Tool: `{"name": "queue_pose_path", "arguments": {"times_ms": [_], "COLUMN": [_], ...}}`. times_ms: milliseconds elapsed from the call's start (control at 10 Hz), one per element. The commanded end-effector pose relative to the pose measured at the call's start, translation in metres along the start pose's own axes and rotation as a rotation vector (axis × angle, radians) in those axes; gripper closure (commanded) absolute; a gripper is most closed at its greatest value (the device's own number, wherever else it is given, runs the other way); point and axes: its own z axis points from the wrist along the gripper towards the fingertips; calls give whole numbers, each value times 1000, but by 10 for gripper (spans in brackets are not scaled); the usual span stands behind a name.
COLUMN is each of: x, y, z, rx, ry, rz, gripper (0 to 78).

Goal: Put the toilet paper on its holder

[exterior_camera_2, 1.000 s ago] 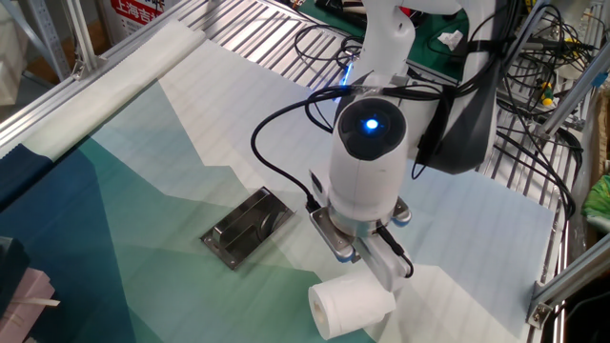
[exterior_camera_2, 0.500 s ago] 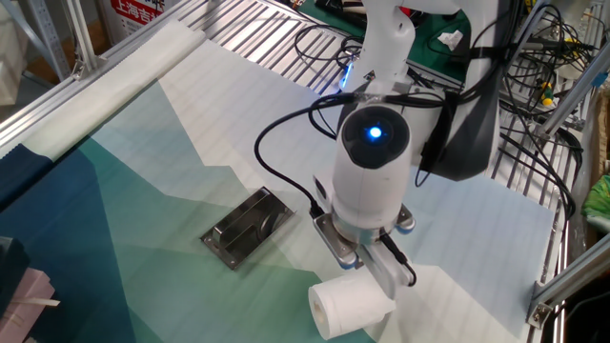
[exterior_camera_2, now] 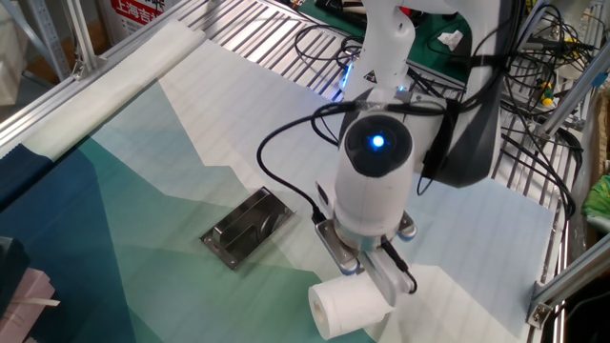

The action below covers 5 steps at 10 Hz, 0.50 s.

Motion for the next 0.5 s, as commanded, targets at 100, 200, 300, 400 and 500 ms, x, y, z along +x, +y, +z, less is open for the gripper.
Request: {"name": "queue_pose_path", "arguments": {"times_ms": [100, 200, 300, 400, 500], "x": [-4, -4, -4, -4, -4], "y": [24, 25, 25, 25, 25], "z": [11, 12, 12, 12, 12], "rx": [-15, -21, -28, -23, -26], "ry": [-24, -34, -51, -56, -66], "rz": [34, 35, 36, 34, 34], "gripper": [776, 776, 776, 776, 776]}}
